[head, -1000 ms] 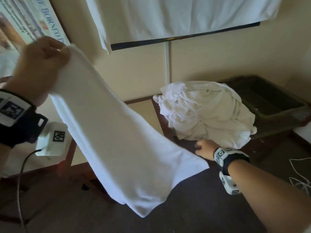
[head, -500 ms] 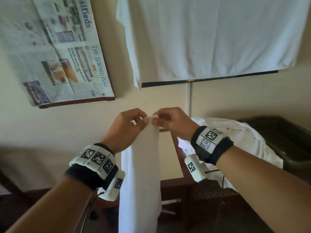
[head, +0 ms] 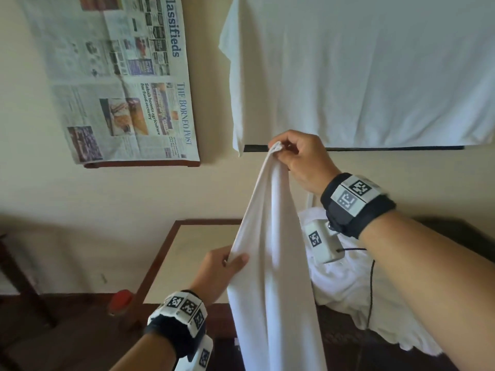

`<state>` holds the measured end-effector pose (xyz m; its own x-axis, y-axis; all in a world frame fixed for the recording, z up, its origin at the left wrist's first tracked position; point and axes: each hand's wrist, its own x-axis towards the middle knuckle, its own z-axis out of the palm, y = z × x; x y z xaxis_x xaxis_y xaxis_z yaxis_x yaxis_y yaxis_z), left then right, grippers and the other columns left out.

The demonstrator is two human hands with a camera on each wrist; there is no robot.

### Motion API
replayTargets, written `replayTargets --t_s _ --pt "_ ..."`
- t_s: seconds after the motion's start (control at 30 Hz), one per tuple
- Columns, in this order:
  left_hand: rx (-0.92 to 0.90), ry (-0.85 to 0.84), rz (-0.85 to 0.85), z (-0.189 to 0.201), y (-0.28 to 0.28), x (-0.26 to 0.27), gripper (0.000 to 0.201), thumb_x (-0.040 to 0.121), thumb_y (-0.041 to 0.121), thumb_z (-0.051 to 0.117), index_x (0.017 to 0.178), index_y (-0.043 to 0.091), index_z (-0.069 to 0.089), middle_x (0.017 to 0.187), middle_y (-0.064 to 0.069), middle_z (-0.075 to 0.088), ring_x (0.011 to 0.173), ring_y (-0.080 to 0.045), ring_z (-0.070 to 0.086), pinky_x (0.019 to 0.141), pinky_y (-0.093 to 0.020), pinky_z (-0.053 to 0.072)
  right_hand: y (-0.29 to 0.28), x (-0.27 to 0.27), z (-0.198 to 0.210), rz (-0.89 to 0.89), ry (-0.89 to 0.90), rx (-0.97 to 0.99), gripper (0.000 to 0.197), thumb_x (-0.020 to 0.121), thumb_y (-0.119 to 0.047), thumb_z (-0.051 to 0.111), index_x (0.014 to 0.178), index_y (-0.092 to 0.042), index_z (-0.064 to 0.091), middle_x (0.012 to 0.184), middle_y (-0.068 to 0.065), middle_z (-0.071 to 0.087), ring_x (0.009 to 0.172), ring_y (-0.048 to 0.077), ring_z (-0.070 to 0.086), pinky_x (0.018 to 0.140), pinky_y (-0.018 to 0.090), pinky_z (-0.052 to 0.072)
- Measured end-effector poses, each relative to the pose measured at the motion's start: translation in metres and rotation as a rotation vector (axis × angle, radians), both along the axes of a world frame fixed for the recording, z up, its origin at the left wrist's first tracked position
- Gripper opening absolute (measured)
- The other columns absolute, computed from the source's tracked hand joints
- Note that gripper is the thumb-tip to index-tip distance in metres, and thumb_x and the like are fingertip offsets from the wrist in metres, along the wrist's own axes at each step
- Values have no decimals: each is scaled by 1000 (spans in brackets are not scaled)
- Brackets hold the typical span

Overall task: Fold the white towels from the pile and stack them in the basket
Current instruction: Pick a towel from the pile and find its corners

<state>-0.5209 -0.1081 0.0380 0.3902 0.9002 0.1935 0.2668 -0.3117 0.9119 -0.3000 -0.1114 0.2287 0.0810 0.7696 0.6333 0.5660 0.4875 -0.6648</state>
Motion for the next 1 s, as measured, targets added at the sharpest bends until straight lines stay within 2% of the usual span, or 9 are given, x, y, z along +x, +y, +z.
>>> replayTargets --t_s 0.1,0.2,0.37,0.47,0.57,0.63,0.73,0.87,1.0 --pt "-42 -94 70 -8 8 1 88 70 83 63 83 -4 61 73 -10 62 65 -24 58 66 -41 48 -5 20 -4 -116 -39 46 13 94 -6 57 93 -11 69 87 -4 66 77 1 58 72 14 46" --pt "10 -110 134 14 20 6 66 82 65 60 76 0 51 66 -2 50 61 -16 46 60 -35 38 -8 44 -14 -224 -102 -14 11 95 -7 56 98 -9 67 92 3 66 84 12 58 74 19 46" --pt "206 4 164 66 34 26 48 97 34 63 62 17 35 59 5 34 53 -13 30 52 -29 28 -18 42 -31 -132 -289 -168 15 88 -1 64 95 -13 72 101 -7 61 79 -7 54 75 11 40" --pt "345 115 129 88 38 35 36 94 33 67 64 18 54 58 5 50 58 -15 45 57 -29 35 -24 7 -53 82 -511 -403 8 86 -13 72 93 -17 76 125 -18 52 70 -17 54 70 2 37" --pt "430 97 76 97 36 26 21 91 28 70 75 16 70 65 7 61 65 -15 53 64 -29 41 -15 -22 -75 190 -613 -497 13 82 -10 72 89 -18 79 91 -18 70 71 -8 60 67 8 41" --pt "434 41 79 96 35 11 21 91 29 72 74 16 69 66 4 61 63 -11 50 63 -26 40 -4 -35 -80 172 -584 -466 16 79 -6 72 88 -17 80 89 -5 73 79 4 64 76 18 48" --pt "254 -43 86 77 43 -28 30 89 33 76 79 7 65 66 -2 54 60 -9 44 58 -22 37 16 -55 -72 64 -510 -331 9 79 -4 71 80 -10 77 94 6 68 89 16 62 87 26 47" --pt "-54 221 -78 17 54 -92 45 79 44 81 87 1 70 77 -16 71 66 -35 66 64 -45 55 43 -81 -54 -89 -414 -172 12 82 -5 67 82 -11 77 94 8 67 86 17 61 83 23 46" --pt "-158 362 -89 -48 65 -151 43 80 47 77 91 6 74 89 -16 75 84 -34 73 79 -49 59 67 -97 -43 -215 -366 -122 18 81 -3 64 84 -13 78 83 -2 66 83 12 59 69 4 37"
